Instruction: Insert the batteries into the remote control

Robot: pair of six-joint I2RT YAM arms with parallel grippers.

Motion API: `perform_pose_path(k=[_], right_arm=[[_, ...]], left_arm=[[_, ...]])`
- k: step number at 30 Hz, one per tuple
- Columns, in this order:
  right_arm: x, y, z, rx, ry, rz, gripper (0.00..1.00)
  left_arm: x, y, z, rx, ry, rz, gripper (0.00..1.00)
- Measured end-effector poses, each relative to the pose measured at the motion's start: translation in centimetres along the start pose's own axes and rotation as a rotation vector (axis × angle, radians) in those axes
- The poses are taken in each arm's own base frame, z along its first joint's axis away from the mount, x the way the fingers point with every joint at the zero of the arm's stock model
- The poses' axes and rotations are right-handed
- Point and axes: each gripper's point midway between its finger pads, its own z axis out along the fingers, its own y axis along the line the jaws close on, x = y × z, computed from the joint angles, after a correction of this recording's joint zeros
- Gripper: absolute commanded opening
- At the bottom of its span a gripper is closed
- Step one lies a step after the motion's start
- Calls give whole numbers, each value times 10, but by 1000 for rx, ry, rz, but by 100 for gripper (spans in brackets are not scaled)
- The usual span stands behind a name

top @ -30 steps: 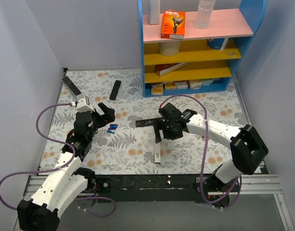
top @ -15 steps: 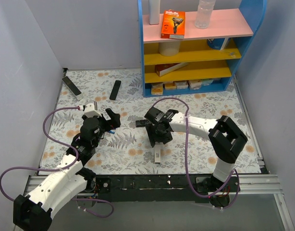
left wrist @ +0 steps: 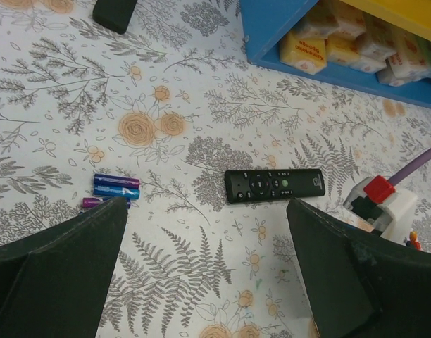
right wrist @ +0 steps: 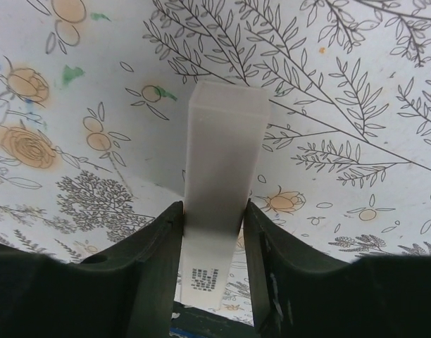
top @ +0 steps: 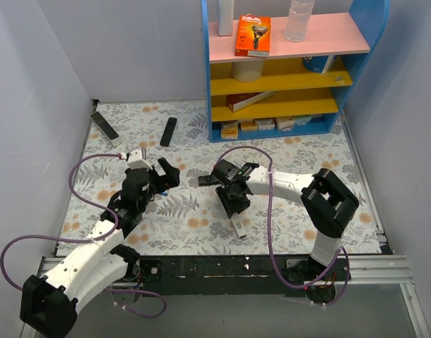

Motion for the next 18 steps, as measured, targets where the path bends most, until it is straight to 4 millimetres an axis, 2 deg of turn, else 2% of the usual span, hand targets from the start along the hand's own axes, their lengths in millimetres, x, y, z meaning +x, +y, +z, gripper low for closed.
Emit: perform_pose_path(k=[5,10,18], right_arm=[[8,-6,6,5,20,-49,44],[8,-7,8,-2,15,-102,28],[0,-7,9,-11,-18,-177,13]], left_arm=[[6,-8,0,35,34,-40,98],[14,-21,2,90,79,-84,98],[34,-39,8,160,184,-140,98]])
